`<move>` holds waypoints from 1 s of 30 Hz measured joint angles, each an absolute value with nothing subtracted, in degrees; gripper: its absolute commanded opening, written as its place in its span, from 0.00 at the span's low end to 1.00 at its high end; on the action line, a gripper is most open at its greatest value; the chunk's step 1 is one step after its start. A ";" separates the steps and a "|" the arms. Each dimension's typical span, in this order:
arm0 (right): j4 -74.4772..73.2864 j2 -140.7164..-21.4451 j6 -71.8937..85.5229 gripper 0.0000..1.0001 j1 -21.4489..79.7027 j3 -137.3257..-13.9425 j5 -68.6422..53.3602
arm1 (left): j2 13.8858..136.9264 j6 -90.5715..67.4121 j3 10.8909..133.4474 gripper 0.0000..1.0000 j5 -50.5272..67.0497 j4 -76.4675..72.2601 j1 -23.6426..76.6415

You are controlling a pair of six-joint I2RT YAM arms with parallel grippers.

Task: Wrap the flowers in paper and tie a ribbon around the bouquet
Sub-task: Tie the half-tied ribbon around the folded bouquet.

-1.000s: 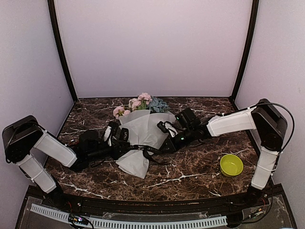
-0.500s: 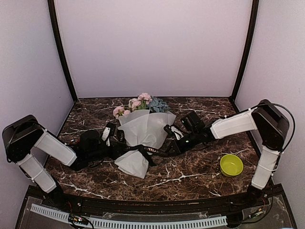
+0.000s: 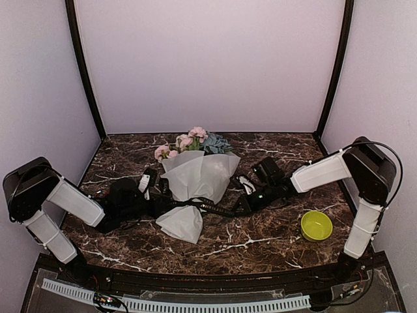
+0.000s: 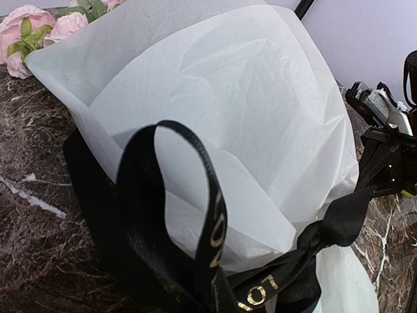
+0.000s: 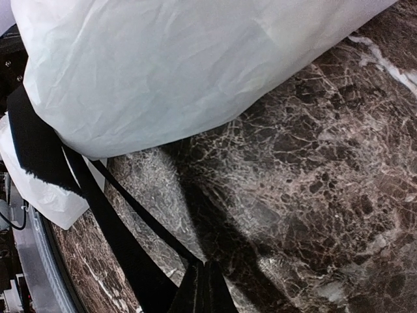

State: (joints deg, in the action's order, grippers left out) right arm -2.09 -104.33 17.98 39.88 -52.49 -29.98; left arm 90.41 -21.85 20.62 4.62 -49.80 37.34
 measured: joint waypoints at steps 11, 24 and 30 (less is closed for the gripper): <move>-0.84 -104.33 18.13 0.00 39.55 -51.29 -30.17 | 90.43 -22.22 20.47 0.00 4.64 -49.80 37.01; 0.12 -104.33 18.13 0.00 39.20 -50.52 -30.63 | 91.07 -22.35 20.21 0.00 4.69 -49.87 37.01; 0.12 -104.33 18.13 0.00 39.16 -50.52 -30.87 | 91.37 -22.35 20.18 0.00 4.78 -49.91 37.01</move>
